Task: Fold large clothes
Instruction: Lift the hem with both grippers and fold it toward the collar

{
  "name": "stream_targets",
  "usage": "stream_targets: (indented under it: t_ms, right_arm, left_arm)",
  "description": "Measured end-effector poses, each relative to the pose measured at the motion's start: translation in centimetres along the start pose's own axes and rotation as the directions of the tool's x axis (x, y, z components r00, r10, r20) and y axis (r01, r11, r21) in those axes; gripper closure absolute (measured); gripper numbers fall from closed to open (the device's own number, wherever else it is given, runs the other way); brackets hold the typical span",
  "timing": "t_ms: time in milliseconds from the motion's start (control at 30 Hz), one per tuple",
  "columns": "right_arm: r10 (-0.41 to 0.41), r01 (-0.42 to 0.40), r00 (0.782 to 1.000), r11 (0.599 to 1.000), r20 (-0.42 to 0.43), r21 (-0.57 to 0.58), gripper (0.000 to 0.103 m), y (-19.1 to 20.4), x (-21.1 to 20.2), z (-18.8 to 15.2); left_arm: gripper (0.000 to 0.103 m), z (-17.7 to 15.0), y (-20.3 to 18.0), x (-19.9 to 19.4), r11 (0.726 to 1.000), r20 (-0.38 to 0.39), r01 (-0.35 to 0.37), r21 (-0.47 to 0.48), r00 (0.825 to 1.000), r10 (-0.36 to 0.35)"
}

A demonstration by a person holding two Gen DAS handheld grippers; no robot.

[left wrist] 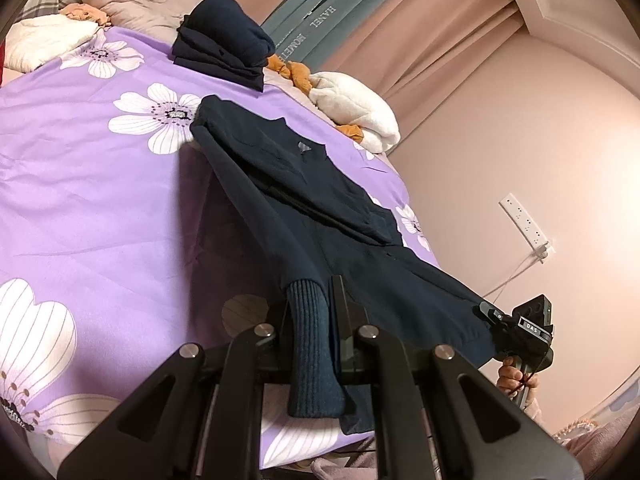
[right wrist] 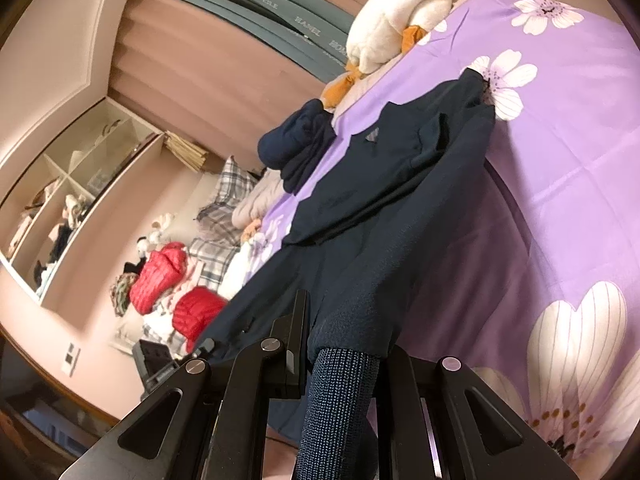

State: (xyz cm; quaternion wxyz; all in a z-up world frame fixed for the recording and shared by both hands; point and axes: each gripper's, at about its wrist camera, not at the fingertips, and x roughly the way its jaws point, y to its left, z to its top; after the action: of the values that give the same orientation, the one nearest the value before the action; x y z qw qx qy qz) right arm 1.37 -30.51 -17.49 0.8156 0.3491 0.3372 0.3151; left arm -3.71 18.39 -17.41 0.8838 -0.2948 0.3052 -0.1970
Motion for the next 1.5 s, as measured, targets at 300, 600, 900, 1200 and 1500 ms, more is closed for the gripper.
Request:
stream_targets:
  t_ms: [300, 600, 900, 1200, 1500]
  right_arm:
    - [0.025, -0.024, 0.999, 0.999, 0.020, -0.040, 0.089, 1.1, -1.4, 0.5]
    - [0.043, -0.040, 0.998, 0.996, 0.038, -0.079, 0.089, 1.7, -2.4, 1.0]
    - [0.055, -0.049, 0.997, 0.993, 0.054, -0.106, 0.089, 2.5, -3.3, 1.3]
    - [0.081, -0.068, 0.994, 0.986, 0.079, -0.152, 0.089, 3.4, -4.7, 1.3]
    - [0.108, -0.088, 0.989, 0.979, 0.103, -0.183, 0.089, 3.8, -5.9, 1.3]
  left_arm:
    - [0.093, 0.0, -1.8, -1.7, 0.999, 0.041, 0.041, 0.023, 0.998, -0.042]
    - [0.093, -0.3, -4.1, -3.2, 0.997, 0.063, 0.045, 0.065, 0.997, -0.049]
    - [0.093, -0.7, -5.4, -4.4, 0.995, 0.086, 0.057, 0.084, 0.994, -0.064]
    - [0.093, -0.6, -7.0, -6.2, 0.989, 0.117, 0.091, 0.118, 0.988, -0.105]
    - [0.093, -0.6, -8.8, -7.2, 0.981, 0.133, 0.122, 0.152, 0.981, -0.143]
